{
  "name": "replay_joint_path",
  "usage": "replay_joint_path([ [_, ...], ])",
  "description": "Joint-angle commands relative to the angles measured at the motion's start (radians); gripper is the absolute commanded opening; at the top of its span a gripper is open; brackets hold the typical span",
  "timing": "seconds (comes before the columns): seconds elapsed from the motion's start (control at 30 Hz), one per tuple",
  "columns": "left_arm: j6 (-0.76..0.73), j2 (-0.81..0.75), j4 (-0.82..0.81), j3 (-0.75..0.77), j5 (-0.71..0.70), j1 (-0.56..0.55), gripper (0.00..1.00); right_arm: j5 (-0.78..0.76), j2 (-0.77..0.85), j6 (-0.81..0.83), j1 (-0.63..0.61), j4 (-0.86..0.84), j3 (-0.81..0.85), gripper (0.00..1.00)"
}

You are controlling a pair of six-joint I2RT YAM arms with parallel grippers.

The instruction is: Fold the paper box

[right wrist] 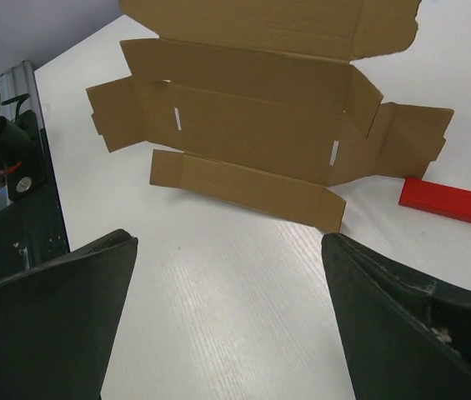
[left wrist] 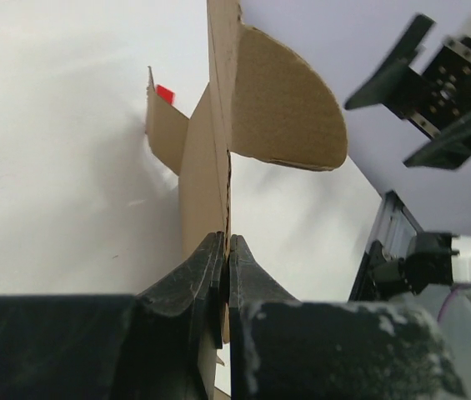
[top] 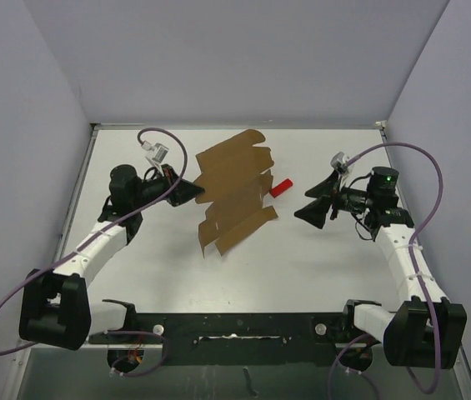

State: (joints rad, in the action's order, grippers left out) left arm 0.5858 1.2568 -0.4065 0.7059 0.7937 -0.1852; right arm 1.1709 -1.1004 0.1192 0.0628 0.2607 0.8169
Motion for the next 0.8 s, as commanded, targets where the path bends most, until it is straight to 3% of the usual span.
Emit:
replay_joint_path([
  [0.0, -0.086, 0.031, -0.073, 0.074, 0.127, -0.054, 0.00, -0.010, -0.031, -0.019, -0.009, -0.068, 0.018, 0.98],
  [0.2, -0.085, 0.048, -0.101, 0.113, 0.181, -0.098, 0.00, -0.090, -0.018, -0.016, -0.005, -0.075, 0.020, 0.98],
  [0.57, -0.064, 0.094, -0.152, 0.123, 0.216, -0.163, 0.00, -0.053, -0.010, -0.096, -0.001, -0.159, -0.003, 0.98],
  [0.77, -0.075, 0.122, -0.153, 0.144, 0.240, -0.190, 0.00, -0.230, -0.027, -0.079, 0.002, -0.112, 0.016, 0.98],
])
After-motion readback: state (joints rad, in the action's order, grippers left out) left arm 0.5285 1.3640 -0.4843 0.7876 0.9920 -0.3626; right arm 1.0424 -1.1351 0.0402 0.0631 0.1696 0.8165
